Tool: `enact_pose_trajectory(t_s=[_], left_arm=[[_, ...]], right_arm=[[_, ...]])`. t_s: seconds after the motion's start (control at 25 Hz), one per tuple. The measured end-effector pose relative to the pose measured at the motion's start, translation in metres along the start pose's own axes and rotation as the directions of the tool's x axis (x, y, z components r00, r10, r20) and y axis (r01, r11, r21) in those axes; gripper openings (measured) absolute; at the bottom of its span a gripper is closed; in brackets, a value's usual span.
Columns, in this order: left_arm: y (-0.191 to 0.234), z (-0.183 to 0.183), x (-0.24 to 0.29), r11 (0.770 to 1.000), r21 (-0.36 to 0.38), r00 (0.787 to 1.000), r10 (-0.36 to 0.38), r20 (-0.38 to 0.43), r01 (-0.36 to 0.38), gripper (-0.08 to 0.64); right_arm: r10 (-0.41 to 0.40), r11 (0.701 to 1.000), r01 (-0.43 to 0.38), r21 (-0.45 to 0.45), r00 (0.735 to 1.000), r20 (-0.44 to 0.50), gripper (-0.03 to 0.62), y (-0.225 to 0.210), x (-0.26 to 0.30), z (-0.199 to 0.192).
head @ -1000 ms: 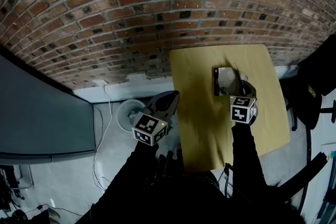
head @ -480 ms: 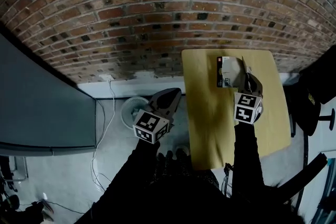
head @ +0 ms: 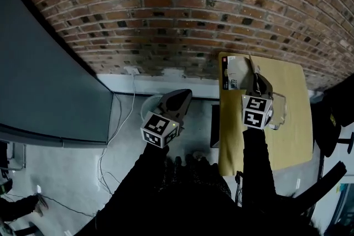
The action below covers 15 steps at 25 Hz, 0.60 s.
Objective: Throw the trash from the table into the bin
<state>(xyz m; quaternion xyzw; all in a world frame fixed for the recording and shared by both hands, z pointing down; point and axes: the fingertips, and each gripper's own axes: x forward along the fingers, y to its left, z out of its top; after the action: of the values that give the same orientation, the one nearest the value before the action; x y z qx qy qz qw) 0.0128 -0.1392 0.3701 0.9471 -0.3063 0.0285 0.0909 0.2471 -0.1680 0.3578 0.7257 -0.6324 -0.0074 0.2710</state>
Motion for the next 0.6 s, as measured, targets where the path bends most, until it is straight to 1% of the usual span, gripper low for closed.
enact_pose_trajectory(t_s=[0.2, 0.36, 0.6], left_arm=[[0.032, 0.004, -0.043, 0.998, -0.005, 0.998, 0.057, 0.01, -0.057, 0.005], [0.057, 0.003, -0.074, 0.996, -0.006, 0.996, 0.093, 0.015, -0.093, 0.005], [0.092, 0.0, -0.116, 0.99, -0.014, 0.99, 0.138, 0.018, -0.138, 0.005]], right_arm=[[0.071, 0.997, -0.071, -0.01, 0.997, 0.016, 0.011, 0.062, 0.0, 0.024], [0.113, 0.994, -0.113, -0.006, 0.993, 0.025, 0.011, 0.111, -0.002, 0.039], [0.201, 0.979, -0.201, 0.001, 0.978, 0.05, 0.011, 0.184, -0.008, 0.063]])
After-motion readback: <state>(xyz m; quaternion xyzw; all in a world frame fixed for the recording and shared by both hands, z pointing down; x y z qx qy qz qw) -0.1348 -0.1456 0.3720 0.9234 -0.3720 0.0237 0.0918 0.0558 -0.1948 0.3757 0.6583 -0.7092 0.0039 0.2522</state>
